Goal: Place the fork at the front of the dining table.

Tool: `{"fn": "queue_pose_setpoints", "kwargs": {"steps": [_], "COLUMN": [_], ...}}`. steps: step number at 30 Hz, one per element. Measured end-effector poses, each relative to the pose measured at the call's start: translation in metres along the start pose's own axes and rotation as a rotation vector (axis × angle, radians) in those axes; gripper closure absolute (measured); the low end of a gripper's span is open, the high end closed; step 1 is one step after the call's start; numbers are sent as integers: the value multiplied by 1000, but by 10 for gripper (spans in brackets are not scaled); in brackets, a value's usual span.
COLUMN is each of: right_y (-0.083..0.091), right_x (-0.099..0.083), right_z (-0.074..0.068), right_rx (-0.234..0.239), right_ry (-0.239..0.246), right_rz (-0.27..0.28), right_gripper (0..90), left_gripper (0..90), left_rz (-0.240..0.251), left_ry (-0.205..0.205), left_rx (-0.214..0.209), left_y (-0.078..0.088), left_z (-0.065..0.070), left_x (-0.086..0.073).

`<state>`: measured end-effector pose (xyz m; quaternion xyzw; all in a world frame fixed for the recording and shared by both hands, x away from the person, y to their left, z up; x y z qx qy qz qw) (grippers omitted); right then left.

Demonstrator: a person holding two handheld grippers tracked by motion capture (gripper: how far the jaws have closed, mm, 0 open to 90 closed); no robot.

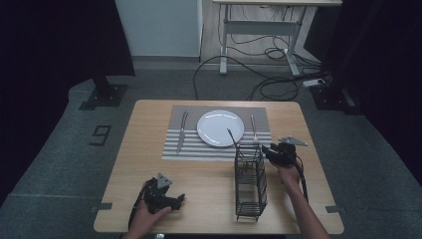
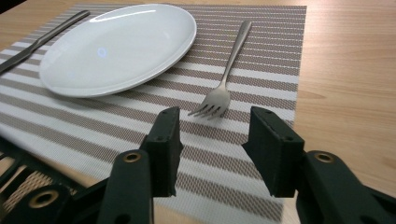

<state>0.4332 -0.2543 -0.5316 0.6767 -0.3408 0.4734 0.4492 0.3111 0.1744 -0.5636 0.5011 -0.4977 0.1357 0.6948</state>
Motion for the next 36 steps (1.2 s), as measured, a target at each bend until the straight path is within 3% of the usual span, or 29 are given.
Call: {"fn": "queue_pose_setpoints", "kwargs": {"steps": [14, 19, 25, 36], "right_y": [48, 66, 81, 81], "right_x": [-9, -21, -35, -48], "right_z": [1, 1, 6, 11], "right_rx": [47, 56, 48, 28], "right_ry": [31, 61, 63, 62], "right_rz": [10, -15, -44, -80], "right_gripper": [518, 508, 501, 475], "left_gripper": [23, 23, 23, 17], "left_rz": [0, 0, 0, -1], "left_ry": [0, 0, 0, 1], "left_rx": [0, 0, 0, 2], "left_y": [0, 0, 0, 0], "left_z": [0, 0, 0, 0], "left_x": [0, 0, 0, 0]}}
Point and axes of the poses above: each handheld gripper's, and its own axes: y roughly backward along the jaws, x roughly out of its top, z roughly to its right, the point moved 2 cm from there along -y, roughly forward along the jaws, and after that the axes turned 14 degrees about z, right-handed, at the moved point
